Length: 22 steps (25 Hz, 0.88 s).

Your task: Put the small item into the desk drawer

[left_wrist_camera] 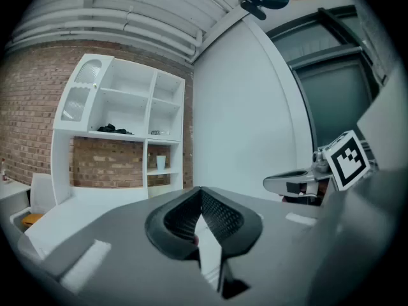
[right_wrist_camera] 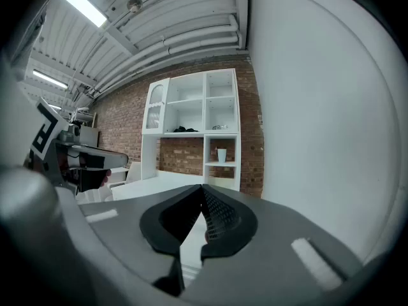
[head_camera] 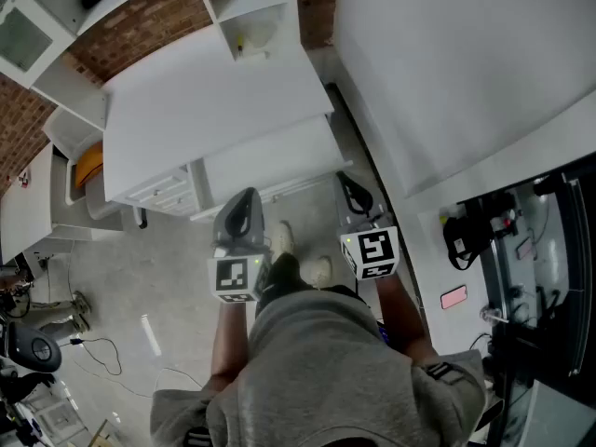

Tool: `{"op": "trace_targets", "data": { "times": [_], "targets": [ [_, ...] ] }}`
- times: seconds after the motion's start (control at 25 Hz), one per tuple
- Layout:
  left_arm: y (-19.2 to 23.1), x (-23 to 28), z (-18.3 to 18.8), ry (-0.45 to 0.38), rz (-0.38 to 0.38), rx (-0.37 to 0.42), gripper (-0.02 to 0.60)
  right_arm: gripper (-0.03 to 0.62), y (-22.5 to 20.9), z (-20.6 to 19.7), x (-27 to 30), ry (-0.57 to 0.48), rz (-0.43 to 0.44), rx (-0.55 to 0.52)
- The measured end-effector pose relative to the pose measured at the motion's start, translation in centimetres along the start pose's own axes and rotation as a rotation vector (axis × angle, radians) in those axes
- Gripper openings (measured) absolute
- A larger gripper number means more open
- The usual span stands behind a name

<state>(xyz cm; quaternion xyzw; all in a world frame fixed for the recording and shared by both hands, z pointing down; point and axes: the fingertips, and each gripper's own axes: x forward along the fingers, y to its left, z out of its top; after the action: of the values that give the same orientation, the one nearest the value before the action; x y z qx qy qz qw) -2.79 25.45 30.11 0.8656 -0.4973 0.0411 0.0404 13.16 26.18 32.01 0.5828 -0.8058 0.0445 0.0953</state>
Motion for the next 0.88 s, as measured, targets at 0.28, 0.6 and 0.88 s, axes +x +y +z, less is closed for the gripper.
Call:
{"op": "trace_targets", "data": {
  "times": [0.28,0.6,0.88],
  "targets": [
    [1.2,1.7,0.2,0.007,0.003,-0.005,0.012,0.003,-0.2,0.3,2.2,0.009,0.012,-0.002],
    [4.8,4.9,0.9,0.008,0.005,-0.019,0.012,0.003,-0.5,1.8,6.9,0.002,0.011,0.006],
    [9.0,8.8,1.9,-0.009,-0.029,-0.022,0.011,0.003,0.1,3.7,12.6,0.010,0.001,-0.014]
  ]
}}
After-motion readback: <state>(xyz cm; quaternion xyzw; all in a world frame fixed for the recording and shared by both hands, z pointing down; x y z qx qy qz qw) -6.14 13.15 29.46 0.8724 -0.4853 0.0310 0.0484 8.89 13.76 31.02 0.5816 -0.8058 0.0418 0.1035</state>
